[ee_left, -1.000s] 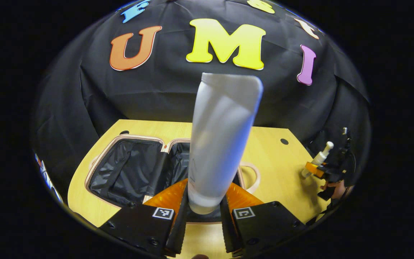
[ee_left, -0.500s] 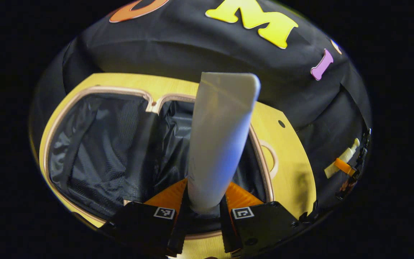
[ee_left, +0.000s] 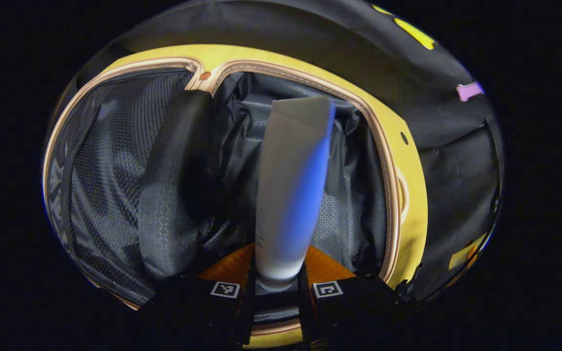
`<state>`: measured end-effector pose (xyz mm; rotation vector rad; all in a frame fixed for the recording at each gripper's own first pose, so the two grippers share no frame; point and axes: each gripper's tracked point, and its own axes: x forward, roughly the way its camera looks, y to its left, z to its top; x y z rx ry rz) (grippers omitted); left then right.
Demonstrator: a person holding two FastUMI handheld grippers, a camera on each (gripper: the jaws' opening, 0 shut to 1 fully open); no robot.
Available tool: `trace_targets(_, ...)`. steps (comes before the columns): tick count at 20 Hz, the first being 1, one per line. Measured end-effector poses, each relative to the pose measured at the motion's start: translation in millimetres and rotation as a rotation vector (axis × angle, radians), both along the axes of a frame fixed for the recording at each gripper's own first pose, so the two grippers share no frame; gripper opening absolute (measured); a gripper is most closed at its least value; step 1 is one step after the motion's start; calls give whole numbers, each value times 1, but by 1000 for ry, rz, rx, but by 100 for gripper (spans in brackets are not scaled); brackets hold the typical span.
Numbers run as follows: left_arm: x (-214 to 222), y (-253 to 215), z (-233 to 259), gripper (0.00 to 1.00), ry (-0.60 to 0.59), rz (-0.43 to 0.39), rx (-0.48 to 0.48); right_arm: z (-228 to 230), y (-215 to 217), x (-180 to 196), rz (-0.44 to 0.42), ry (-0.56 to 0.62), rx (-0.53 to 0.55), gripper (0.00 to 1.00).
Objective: First open the suitcase, pack the skin care products into it, and then close the suitcase.
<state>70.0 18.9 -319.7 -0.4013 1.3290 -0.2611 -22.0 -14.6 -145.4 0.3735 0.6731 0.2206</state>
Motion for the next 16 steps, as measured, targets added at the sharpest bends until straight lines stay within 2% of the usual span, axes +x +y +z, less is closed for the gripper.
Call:
trace_targets(5,-4,0,-3,41,135,-11,19,12,14,4,36,-13,-31,46)
trace_targets(10,0,-2,-7,46,168,-17,26,19,26,9,93,-20,-82,46)
trace_targets(11,0,-2,-6,54,165,-16,26,17,30,9,108,-15,-89,46)
trace_targets(12,-3,-5,-3,48,166,-10,20,17,35,10,122,-12,-93,46)
trace_targets(13,-5,-7,5,51,159,-1,10,18,42,11,140,-15,-95,46)
trace_targets(14,-6,-10,11,64,148,14,4,20,50,13,161,-16,-99,46)
trace_targets(15,-8,-9,19,72,133,22,2,19,58,14,187,-18,-104,43)
trace_targets(16,-12,-6,26,80,114,35,-3,20,67,15,216,-19,-114,46)
